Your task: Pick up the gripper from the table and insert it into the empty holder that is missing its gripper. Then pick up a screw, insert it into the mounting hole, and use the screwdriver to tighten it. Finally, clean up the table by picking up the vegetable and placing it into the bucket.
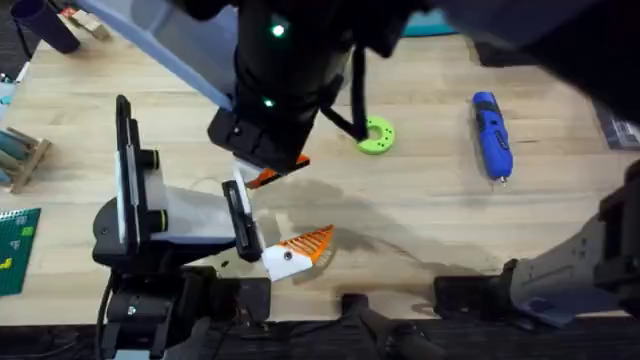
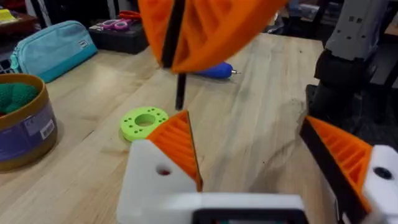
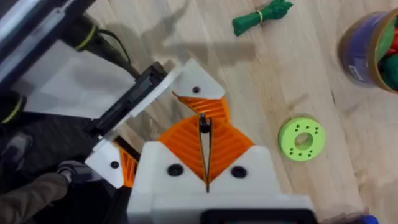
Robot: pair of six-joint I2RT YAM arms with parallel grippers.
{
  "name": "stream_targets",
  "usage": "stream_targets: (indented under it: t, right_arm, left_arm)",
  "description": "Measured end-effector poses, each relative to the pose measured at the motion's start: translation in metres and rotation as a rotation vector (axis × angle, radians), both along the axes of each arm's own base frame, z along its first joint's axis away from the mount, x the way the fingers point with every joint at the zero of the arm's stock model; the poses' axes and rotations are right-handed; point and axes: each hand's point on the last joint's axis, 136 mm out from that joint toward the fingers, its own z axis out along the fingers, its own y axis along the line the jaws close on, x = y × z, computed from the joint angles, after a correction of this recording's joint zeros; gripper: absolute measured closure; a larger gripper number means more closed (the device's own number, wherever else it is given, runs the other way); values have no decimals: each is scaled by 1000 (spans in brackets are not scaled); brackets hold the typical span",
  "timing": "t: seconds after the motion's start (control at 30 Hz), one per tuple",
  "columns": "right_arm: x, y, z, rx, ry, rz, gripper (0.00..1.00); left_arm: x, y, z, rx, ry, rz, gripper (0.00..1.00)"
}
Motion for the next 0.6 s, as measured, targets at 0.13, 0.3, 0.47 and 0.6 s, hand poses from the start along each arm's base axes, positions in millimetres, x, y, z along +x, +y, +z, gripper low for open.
stream_targets:
  t: [0.13,0.3,0.47,0.6]
  right_arm:
    - [1,4,-9,-19,10,16,996]
    - [1,6,-9,-16,12,23,996]
    - [2,12,-9,7,10,29,996]
    - [3,16,-14,1,16,37,996]
  left_arm:
    - [0,0,0,0,0,0,15]
    - [0,0,0,0,0,0,15]
    - [0,0,0,0,0,0,15]
    - [0,0,0,0,0,0,15]
